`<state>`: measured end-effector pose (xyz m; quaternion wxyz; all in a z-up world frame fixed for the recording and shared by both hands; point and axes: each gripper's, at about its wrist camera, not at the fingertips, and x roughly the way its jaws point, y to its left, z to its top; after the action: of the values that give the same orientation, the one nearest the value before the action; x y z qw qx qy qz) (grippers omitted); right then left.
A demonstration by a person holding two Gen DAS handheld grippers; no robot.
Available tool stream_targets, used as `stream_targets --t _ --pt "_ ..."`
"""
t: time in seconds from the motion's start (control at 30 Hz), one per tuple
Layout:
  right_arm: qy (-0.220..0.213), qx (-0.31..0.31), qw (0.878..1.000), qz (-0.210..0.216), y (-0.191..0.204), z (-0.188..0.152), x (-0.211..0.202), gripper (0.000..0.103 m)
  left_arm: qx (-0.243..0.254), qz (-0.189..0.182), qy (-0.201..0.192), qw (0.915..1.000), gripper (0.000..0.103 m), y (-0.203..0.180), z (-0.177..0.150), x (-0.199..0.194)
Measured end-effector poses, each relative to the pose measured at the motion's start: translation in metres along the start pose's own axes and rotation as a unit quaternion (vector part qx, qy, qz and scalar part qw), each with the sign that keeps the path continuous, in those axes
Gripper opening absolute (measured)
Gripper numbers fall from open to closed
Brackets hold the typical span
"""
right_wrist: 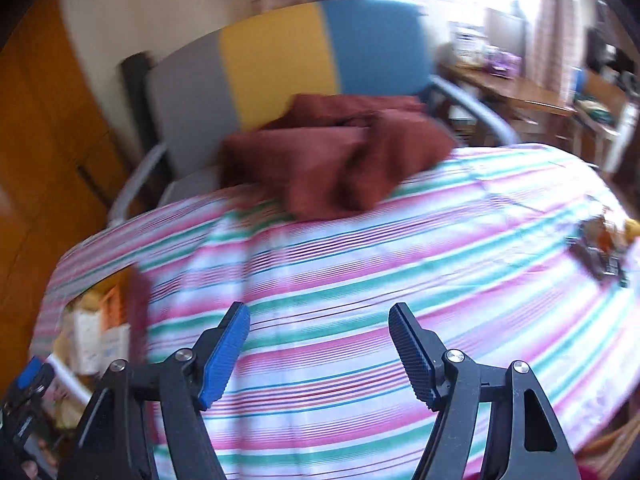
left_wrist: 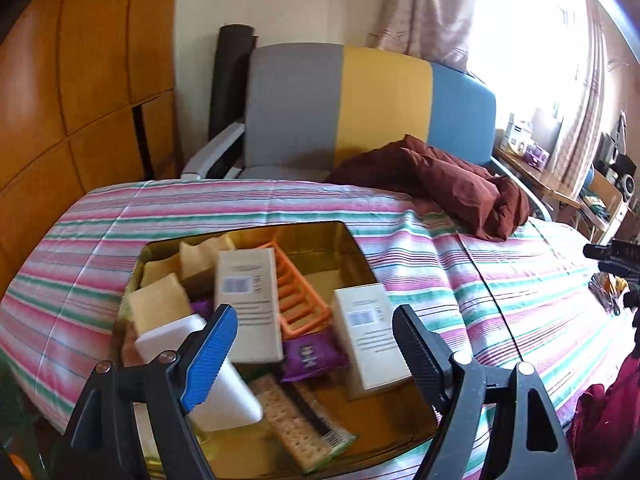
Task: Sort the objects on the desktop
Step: 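Withdraw the right tool from the tray toward the orange snack bag, then grasp the orange snack bag with the right tool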
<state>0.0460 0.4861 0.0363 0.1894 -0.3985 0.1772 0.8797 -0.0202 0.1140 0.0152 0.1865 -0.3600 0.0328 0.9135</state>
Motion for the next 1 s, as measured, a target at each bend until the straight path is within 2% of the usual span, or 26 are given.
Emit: stream_targets --t 0.2,0.37,0.6,0.8,0.9,1.0 --pt "0.000 0.055 0.996 -0.073 -0.086 0.023 0.001 0.073 0.010 -0.008 0.008 0.9999 0.081 -0.016 0.007 0.013" --pt "-0.003 0.108 0.985 -0.134 -0.162 0.047 0.009 0.073 0.007 -0.007 0.009 0.9999 0.081 -0.019 0.014 0.022" --pt "-0.006 0.197 0.952 -0.232 -0.286 0.084 0.029 0.073 -0.006 0.012 0.027 0.9995 0.081 -0.016 0.023 0.044" --pt "0.009 0.245 0.925 -0.290 -0.371 0.101 0.064 0.073 -0.031 0.025 0.028 0.9988 0.081 -0.004 0.031 0.054" --pt "0.021 0.256 0.917 -0.305 -0.398 0.107 0.082 0.073 -0.037 0.040 0.038 0.9978 0.081 0.000 0.034 0.063" --pt "0.029 0.261 0.912 -0.316 -0.416 0.110 0.098 0.077 -0.042 0.051 0.051 0.9965 0.081 0.002 0.034 0.071"
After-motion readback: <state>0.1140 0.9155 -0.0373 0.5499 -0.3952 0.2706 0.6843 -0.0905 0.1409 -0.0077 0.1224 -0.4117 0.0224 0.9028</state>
